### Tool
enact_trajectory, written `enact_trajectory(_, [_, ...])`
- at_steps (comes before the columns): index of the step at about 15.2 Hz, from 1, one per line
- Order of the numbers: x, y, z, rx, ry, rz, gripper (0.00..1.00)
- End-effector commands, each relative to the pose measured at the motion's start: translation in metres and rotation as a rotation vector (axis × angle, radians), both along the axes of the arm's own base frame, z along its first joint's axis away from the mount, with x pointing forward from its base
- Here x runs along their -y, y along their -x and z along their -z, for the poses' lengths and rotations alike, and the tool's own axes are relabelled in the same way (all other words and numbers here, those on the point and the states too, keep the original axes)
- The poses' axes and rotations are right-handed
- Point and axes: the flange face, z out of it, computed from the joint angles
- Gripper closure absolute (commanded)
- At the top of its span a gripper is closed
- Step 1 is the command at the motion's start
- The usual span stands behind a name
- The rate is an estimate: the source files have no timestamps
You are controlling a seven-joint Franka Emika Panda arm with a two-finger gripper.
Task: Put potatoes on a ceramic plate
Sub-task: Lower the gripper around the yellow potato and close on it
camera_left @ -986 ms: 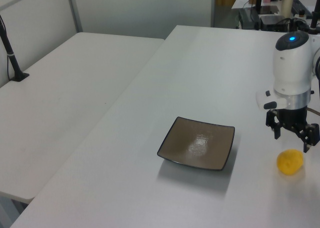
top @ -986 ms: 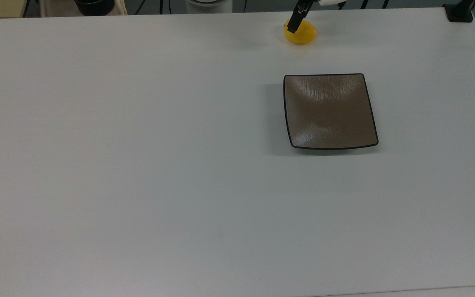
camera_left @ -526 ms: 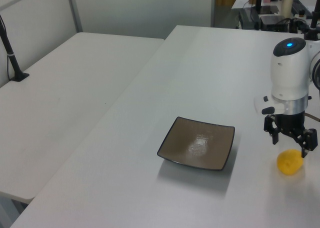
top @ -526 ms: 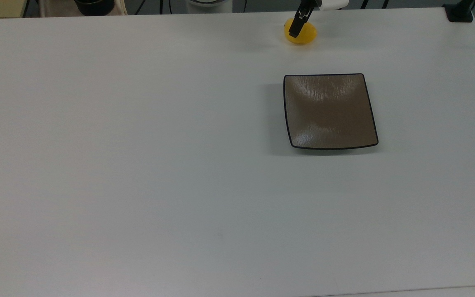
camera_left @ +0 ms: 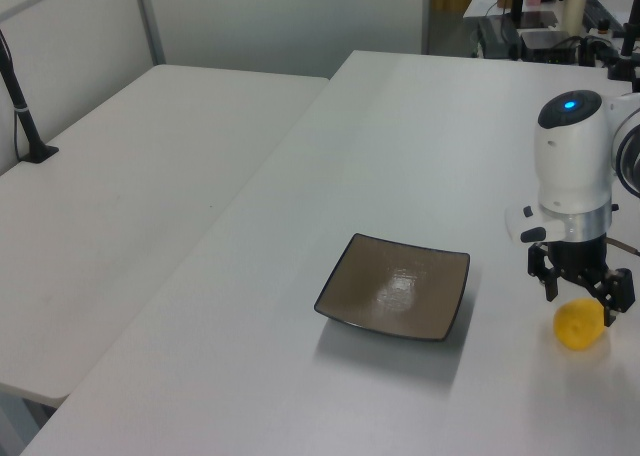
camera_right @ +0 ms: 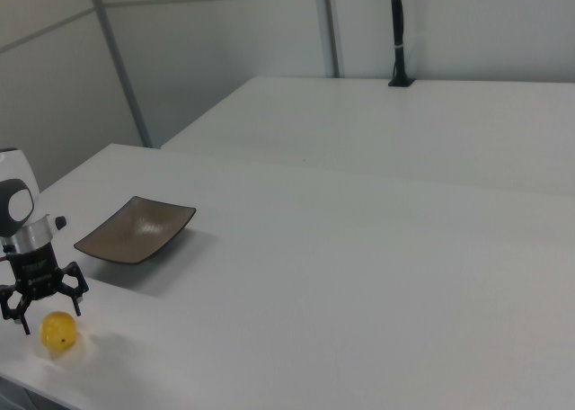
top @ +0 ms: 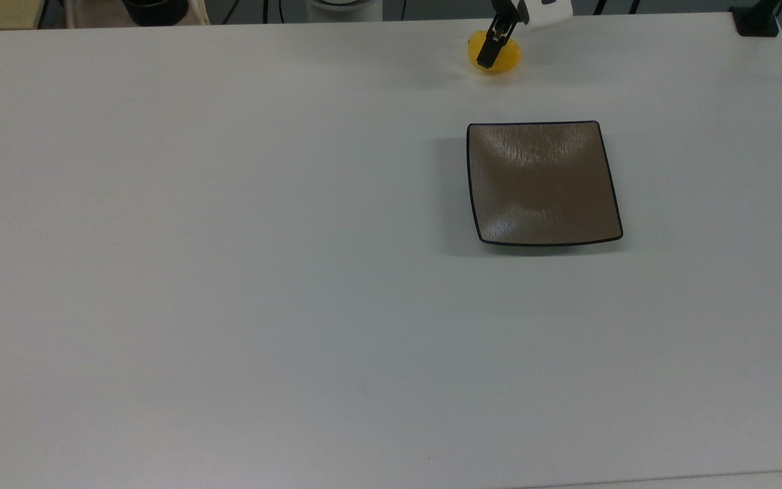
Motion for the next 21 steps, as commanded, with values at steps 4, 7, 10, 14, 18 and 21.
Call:
enact_trajectory(4, [-0.003, 0.007, 0.017, -0.008, 0.000, -0.043, 0.04])
enact_trajectory(7, [-0.003, 0.006, 0.019, -0.005, 0.009, -0.055, 0.19])
enact_trajectory(10, [-0.003, 0.006, 0.019, -0.002, 0.012, -0.060, 0.26])
enact_trajectory(14, [-0.003, 0.006, 0.017, 0.004, 0.016, -0.064, 0.39])
enact_trajectory(18, [-0.006, -0.003, 0.001, 0.043, 0.007, -0.017, 0.39])
enact_trajectory(21, [-0.016, -0.016, -0.023, 0.095, -0.014, 0.096, 0.38])
